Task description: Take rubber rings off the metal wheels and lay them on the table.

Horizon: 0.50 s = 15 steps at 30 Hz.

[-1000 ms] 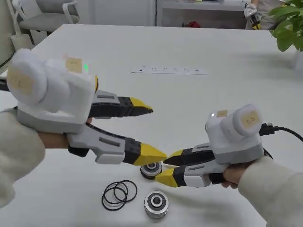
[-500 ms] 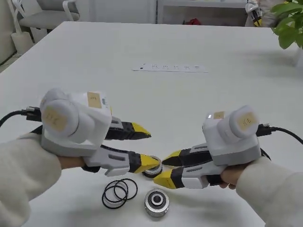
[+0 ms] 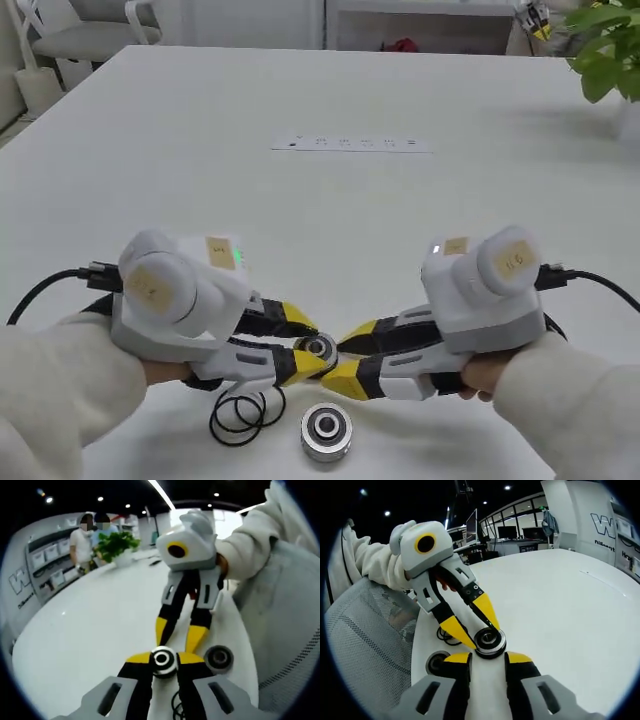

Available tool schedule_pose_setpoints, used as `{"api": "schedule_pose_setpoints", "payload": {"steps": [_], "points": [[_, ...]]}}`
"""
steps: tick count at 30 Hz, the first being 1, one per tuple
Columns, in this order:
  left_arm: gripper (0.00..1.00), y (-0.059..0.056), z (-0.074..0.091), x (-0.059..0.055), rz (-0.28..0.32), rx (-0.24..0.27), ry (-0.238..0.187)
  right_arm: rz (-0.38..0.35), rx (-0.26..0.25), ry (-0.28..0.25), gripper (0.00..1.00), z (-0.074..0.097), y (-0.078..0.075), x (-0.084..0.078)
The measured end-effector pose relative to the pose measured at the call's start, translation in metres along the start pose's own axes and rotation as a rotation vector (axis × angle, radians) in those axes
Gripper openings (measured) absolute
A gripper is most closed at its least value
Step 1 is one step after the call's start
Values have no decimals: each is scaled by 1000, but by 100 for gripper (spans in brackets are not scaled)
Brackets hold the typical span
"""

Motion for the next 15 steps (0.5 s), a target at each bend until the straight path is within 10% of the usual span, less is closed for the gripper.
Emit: {"api": "schedule_pose_setpoints", "payload": {"steps": [15], "points": [[14, 5, 6, -4, 130, 13, -3, 4, -4, 4, 22, 0, -1, -1]]}}
Point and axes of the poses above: the centre of the closed fingertips' face, and the gripper's own axes: z roughly backward along the fingers, y roughly to its left, x roughly out of its top, the point moved 3 cm from there along z, roughly backward along the fingers, and after that the axes turned 11 degrees about x, right-handed, at the moved point
